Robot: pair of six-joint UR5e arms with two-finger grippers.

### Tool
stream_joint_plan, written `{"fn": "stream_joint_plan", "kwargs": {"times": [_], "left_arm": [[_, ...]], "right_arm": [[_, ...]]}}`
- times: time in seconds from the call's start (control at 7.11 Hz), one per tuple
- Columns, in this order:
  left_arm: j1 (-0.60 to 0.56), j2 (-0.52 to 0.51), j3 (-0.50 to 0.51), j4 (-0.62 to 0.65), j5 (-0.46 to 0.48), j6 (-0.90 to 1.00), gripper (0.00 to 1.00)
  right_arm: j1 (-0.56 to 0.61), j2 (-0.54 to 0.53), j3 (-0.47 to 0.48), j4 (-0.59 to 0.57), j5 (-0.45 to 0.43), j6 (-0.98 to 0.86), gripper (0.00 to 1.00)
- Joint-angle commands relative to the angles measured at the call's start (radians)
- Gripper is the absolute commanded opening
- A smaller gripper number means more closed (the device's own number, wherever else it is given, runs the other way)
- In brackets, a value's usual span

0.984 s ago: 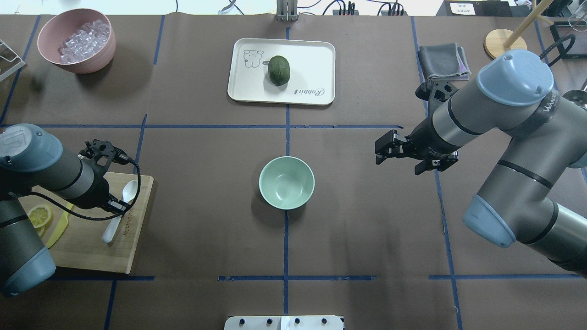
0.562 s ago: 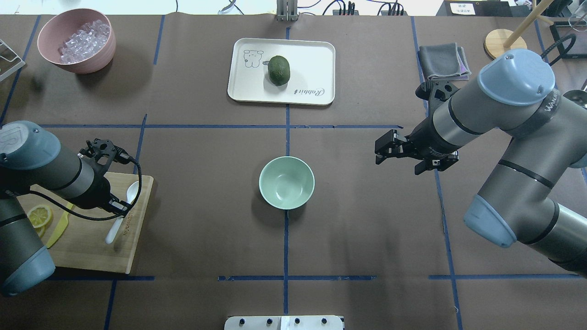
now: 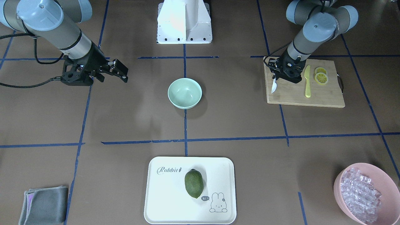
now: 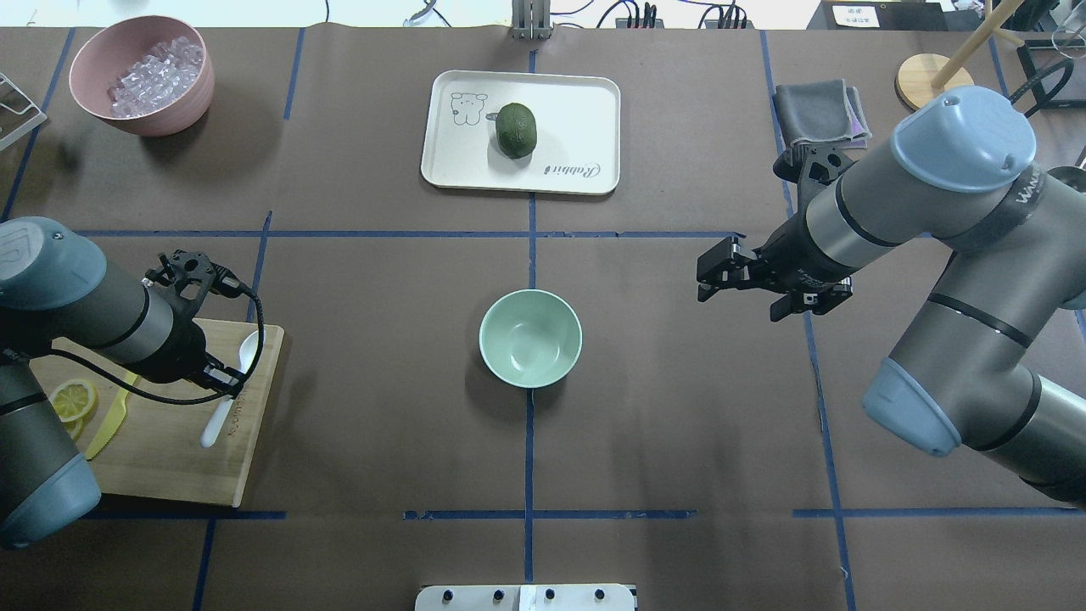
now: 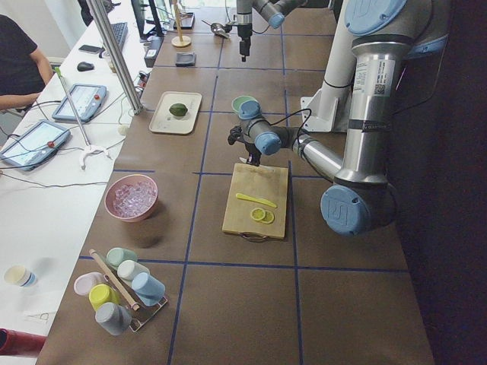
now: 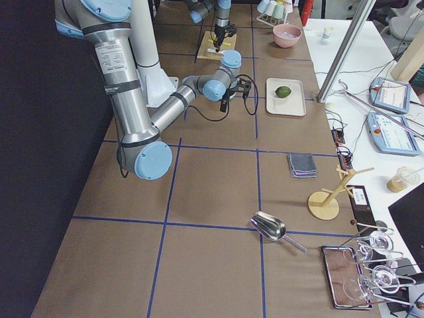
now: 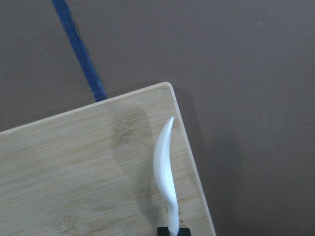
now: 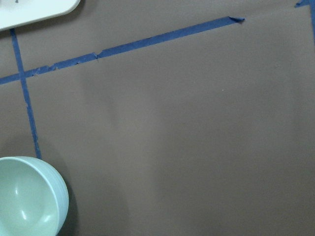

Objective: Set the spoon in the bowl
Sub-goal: 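Lift the white spoon and carry it over the green bowl with the left gripper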

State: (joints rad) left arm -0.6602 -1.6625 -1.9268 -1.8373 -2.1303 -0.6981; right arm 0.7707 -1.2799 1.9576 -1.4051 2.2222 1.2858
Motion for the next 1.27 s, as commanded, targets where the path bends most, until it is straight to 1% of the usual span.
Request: {"fn": "stream_joint_plan", "kwargs": {"times": [0.0, 0.14, 0.28, 0.42, 0.56, 0.7, 1.12], "left_arm": [[0.005, -0.147, 0.009, 0.033, -0.007, -0.111, 0.00], [0.008, -0.289, 0.050, 0.124, -0.007, -0.163, 0.00], [0.042, -0.404, 0.116, 0.154, -0.005, -0.225, 0.00], [0.066, -0.458, 0.139, 0.152, -0.004, -0.301, 0.00], [0.100, -0.546, 0.188, 0.158, 0.000, -0.346, 0.00], [0.123, -0.600, 0.227, 0.153, 0.001, -0.384, 0.00], [0.145, -0.640, 0.270, 0.144, 0.003, -0.377, 0.00]], "right_arm": [[0.050, -0.054, 0.032, 0.000, 0.011, -0.016, 0.99], [0.070, -0.093, 0.049, 0.000, 0.011, -0.060, 0.99], [0.109, -0.136, 0.058, 0.000, 0.013, -0.124, 0.99], [0.134, -0.168, 0.061, 0.000, 0.016, -0.173, 0.99], [0.150, -0.191, 0.058, 0.000, 0.016, -0.216, 0.99], [0.153, -0.191, 0.055, 0.000, 0.014, -0.229, 1.00], [0.153, -0.190, 0.058, 0.002, 0.014, -0.229, 0.99]]}}
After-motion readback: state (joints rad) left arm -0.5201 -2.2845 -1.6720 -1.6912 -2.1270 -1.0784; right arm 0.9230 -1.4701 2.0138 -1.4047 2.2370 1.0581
